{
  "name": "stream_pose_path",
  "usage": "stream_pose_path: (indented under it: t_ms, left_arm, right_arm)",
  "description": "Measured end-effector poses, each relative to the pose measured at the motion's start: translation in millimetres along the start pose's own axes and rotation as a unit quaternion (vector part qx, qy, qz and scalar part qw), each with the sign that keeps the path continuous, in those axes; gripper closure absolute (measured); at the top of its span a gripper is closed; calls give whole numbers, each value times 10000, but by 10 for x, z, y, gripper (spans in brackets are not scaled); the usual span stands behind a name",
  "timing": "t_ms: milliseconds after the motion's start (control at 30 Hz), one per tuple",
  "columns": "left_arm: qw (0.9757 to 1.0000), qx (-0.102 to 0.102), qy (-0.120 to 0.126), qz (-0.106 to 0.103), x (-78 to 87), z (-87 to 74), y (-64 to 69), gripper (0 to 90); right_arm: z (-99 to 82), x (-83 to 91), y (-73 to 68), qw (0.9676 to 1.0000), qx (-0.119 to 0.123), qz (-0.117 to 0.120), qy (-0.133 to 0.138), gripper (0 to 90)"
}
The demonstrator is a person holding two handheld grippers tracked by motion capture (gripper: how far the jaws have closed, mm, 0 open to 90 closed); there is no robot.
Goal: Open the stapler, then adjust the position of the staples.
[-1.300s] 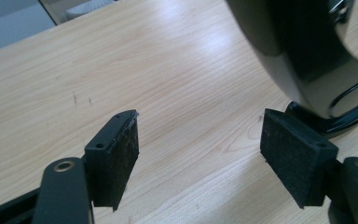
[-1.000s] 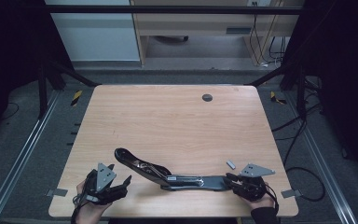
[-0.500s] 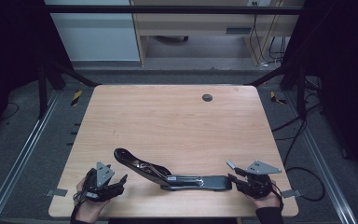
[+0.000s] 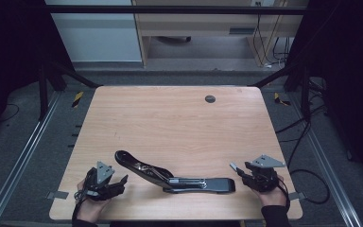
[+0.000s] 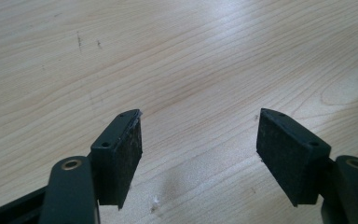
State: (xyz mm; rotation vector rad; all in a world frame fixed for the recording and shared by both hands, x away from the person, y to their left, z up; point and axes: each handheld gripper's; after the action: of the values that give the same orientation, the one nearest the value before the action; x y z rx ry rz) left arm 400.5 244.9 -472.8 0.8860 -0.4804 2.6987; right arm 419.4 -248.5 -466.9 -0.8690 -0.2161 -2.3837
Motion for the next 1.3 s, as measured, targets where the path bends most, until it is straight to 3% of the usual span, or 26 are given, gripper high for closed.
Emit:
stream_pose_path:
  t_ms: [67, 300, 433, 600, 733, 900, 1033, 1100, 1167, 1300]
  left_arm:
    - [10000, -26, -14, -9, 1, 1, -1, 305]
    - [10000, 11, -37, -31, -10, -3, 0, 303]
    - [10000, -17, -47, -51, -21, 1, 3, 303]
    - [10000, -5, -52, -54, -15, 0, 4, 304]
    - [10000, -51, -75, -41, -20, 5, 5, 306]
    - [9999, -55, -82, -27, -20, 9, 9, 310]
    - [9999, -41, -103, -36, -31, 11, 12, 313]
    - [9999, -41, -110, -37, -35, 11, 11, 314]
    - [9999, -35, -106, -40, -33, 11, 10, 314]
    - [9999, -15, -95, -41, -35, 11, 8, 316]
  right_arm:
    - [33, -12, 33, 10000, 60, -64, -39, 559]
    - [116, -58, 107, 9996, -137, -173, -195, 554]
    - [159, -81, 102, 9991, -64, -312, -275, 531]
    - [223, -134, 88, 9991, 168, -245, -312, 562]
    - [256, -191, 78, 9980, 207, -320, -503, 531]
    - [296, -229, 101, 9957, 313, -441, -750, 566]
    - [331, -258, 132, 9958, 220, -334, -823, 607]
    - [352, -271, 143, 9954, 138, -404, -857, 641]
    - [359, -273, 155, 9960, 87, -239, -854, 688]
    - [372, -292, 171, 9956, 89, -92, -924, 692]
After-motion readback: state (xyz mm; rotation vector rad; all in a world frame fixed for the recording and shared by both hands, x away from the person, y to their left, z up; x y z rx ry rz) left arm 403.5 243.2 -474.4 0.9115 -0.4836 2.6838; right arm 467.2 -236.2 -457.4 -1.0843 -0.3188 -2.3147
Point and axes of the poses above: each handheld gripper's, and its own axes: x roughly backward along the jaws, z roughly out of its top, y roughly to its right, and after that the axes turned 8 degrees about z, right-handed
